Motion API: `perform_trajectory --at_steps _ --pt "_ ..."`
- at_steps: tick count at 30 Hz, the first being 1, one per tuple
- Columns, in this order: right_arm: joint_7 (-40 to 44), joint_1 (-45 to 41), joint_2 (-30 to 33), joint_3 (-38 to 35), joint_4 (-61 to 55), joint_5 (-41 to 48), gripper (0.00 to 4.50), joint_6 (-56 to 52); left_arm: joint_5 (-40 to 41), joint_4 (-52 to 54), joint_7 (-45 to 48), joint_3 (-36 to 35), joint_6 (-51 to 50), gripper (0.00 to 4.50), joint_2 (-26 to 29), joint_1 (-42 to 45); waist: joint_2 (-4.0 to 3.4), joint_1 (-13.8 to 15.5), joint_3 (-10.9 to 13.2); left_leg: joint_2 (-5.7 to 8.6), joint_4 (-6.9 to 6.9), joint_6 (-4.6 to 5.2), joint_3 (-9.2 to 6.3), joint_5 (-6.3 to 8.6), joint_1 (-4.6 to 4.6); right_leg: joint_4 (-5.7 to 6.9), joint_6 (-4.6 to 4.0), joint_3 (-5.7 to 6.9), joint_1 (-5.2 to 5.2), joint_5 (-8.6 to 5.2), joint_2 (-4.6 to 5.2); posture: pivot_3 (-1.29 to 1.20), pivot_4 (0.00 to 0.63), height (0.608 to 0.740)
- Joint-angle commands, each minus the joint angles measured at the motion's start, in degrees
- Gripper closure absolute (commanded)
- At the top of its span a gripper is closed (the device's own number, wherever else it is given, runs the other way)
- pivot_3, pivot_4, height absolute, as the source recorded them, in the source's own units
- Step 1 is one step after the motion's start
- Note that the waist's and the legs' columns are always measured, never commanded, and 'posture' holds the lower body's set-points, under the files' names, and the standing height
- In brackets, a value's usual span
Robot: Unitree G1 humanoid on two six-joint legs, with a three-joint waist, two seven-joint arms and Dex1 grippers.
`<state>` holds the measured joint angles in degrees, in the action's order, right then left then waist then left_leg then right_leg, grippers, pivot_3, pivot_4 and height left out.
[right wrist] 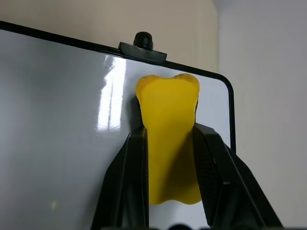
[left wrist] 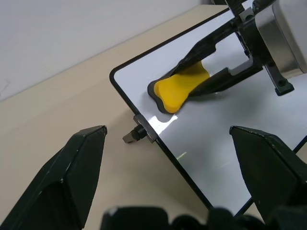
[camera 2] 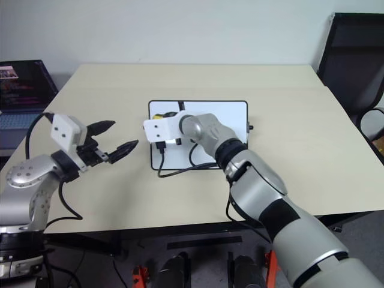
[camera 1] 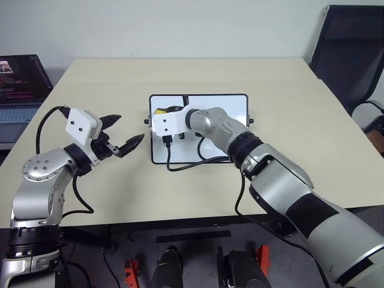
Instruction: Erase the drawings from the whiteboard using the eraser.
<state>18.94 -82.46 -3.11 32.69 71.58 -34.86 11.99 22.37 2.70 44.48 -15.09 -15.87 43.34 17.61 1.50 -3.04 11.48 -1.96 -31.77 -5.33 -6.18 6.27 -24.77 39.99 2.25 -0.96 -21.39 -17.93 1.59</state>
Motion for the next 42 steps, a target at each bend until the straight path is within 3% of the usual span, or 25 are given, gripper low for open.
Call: perform_trajectory --at_steps 1,5,12,17,23,26,30,34,38,42 --pt "-6.7 -1.9 1.9 -1.5 1.2 -0.4 3.53 -1.8 -0.1 1.0 0.1 -0.5 0.9 0.00 0.2 0.9 0.00 0.2 0.0 0.00 -0.03 0.00 0.00 0.00 -0.02 0.00 -0.04 0.00 -0.01 0.00 0.00 0.00 0.150 0.740" --pt "-5.9 -1.9 2.8 -0.8 2.4 -0.5 3.53 -2.2 -0.1 1.1 0.1 -0.5 0.9 0.00 0.2 0.8 0.00 0.3 0.0 0.00 -0.06 -0.01 0.00 -0.02 -0.03 -0.01 -0.04 -0.02 -0.01 0.02 0.01 0.00 0.150 0.740" --pt "5.4 2.0 3.0 2.9 2.5 -2.4 3.53 -1.5 0.0 1.0 0.2 -0.4 0.9 0.00 0.1 1.0 0.03 0.3 -0.1 -0.08 -0.01 -0.01 0.01 -0.02 0.02 0.00 0.02 0.00 0.02 0.03 -0.08 0.00 0.150 0.740" --pt "-5.8 -0.9 3.5 0.0 2.0 -1.0 3.53 -2.2 -0.1 0.9 0.2 -0.1 0.9 0.00 0.0 1.3 0.00 0.4 0.0 -0.20 -0.05 -0.01 0.01 -0.02 0.09 -0.01 -0.32 0.01 0.04 0.08 -0.17 0.00 0.150 0.740" --pt "2.6 1.1 4.3 -6.9 -0.5 6.8 3.53 -1.0 0.8 1.7 0.3 -0.8 0.5 0.00 -0.2 0.8 0.00 0.6 0.0 -0.35 -0.07 0.00 0.05 -0.04 0.05 -0.03 -0.39 0.01 0.01 0.19 -0.29 0.00 0.150 0.740" --pt "11.6 7.5 6.8 -11.6 -13.1 13.6 3.53 -3.1 2.1 3.1 1.1 -1.0 -0.3 0.00 -0.3 -0.1 0.08 0.7 -0.1 -0.60 -0.08 -0.03 0.16 -0.08 0.02 -0.07 -0.24 0.04 0.03 0.25 -0.45 0.00 0.150 0.740" --pt "25.2 28.9 15.0 -16.5 -54.3 21.9 3.53 -24.9 3.9 5.7 3.1 0.5 -2.1 0.00 -0.6 -0.3 0.05 1.6 -0.1 -0.65 0.01 -0.11 0.18 -0.02 -0.18 -0.08 -0.35 0.10 -0.03 0.23 -0.48 0.00 0.150 0.740" --pt "28.9 45.8 22.6 -20.9 -80.9 24.6 3.53 -44.1 5.0 8.6 5.2 4.1 -3.8 0.00 -1.4 1.3 -0.02 1.5 0.0 -0.64 -0.01 -0.28 0.28 0.09 -0.31 -0.09 -0.39 0.08 -0.19 0.16 -0.46 0.00 0.150 0.740" --pt "27.5 58.3 27.3 -27.5 -95.6 27.1 3.54 -58.2 5.7 10.5 7.9 8.6 -5.4 0.00 -2.2 4.1 -0.02 1.3 0.0 -0.66 -0.05 -0.30 0.33 0.10 -0.22 -0.11 -0.16 0.05 -0.12 -0.08 -0.46 0.00 0.150 0.740" --pt "22.9 65.4 30.5 -33.9 -98.5 27.1 3.54 -63.6 5.6 9.6 11.3 13.0 -6.2 0.00 -3.2 8.0 -0.03 0.8 0.0 -0.72 -0.18 -0.30 0.52 0.10 -0.07 -0.11 -0.22 -0.09 -0.05 -0.04 -0.46 0.00 0.150 0.740"
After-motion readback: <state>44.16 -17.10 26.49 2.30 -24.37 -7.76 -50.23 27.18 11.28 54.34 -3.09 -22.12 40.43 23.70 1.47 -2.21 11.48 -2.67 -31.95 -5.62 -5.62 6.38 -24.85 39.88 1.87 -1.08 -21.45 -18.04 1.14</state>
